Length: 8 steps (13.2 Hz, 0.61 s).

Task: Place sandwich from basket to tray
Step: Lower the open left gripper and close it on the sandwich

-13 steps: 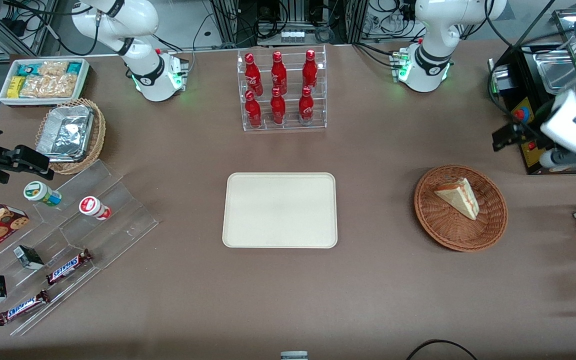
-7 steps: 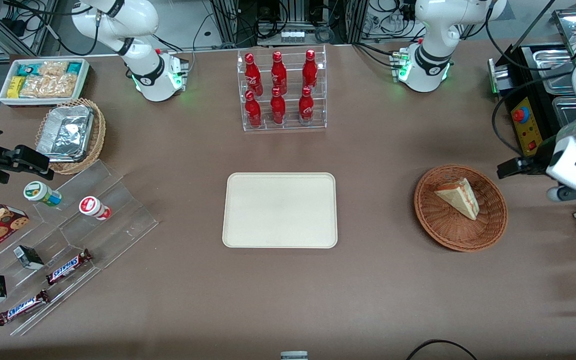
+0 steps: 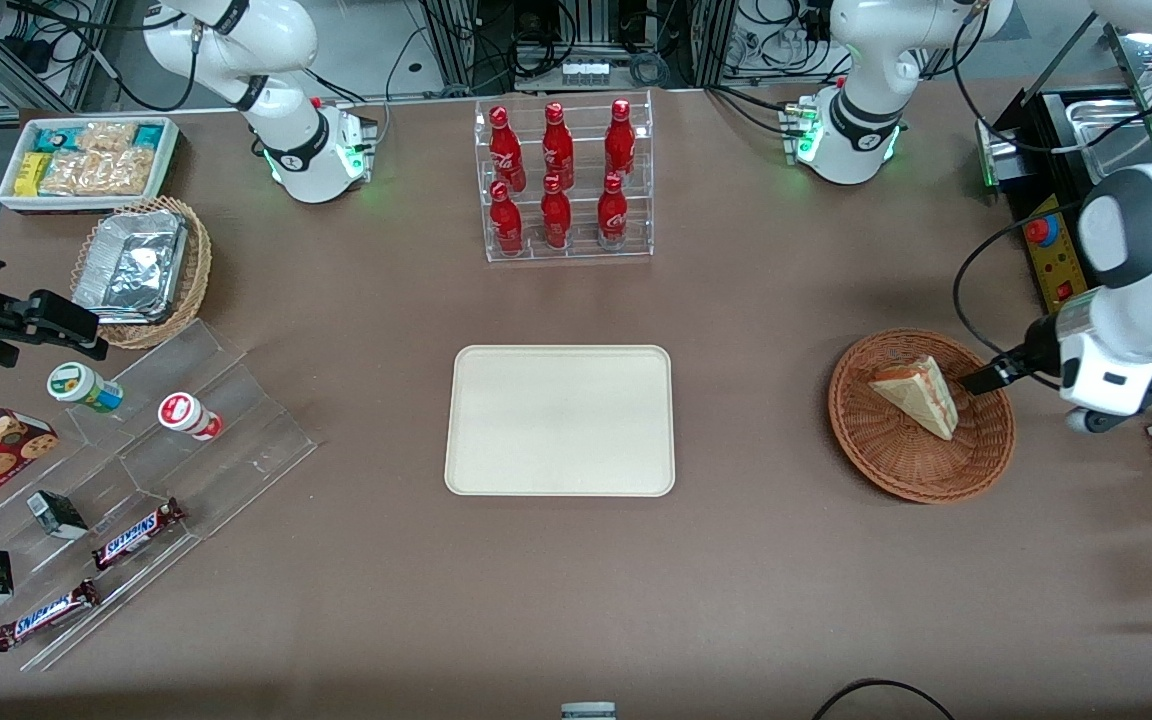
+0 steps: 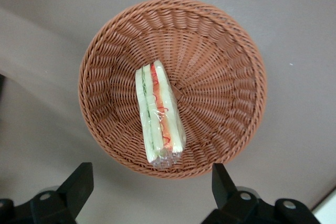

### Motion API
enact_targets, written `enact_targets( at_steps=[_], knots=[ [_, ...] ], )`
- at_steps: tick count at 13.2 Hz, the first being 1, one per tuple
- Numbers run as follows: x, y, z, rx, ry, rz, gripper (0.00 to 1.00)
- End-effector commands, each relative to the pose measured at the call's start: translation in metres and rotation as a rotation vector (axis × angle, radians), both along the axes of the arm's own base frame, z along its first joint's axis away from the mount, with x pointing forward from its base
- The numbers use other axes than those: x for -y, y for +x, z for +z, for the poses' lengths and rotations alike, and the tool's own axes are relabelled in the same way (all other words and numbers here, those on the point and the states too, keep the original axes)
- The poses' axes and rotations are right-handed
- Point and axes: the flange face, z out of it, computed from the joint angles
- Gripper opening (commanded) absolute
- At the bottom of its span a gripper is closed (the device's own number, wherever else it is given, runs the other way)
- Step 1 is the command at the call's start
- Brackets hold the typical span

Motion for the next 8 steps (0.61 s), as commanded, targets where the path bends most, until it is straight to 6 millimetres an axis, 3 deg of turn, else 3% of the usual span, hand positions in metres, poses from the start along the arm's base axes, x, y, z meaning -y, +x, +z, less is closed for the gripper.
enact_targets(
  at_steps=[1, 4, 6, 8],
  knots=[
    [-0.001, -0.011, -0.028, 0.027, 0.014, 0.095, 1.00],
    [-0.003, -0.009, -0.072, 0.030, 0.026, 0.141, 1.00],
    [0.000, -0.007, -0.086, 0.035, 0.034, 0.191, 1.00],
    [0.005, -0.005, -0.116, 0.028, 0.044, 0.212, 1.00]
  ],
)
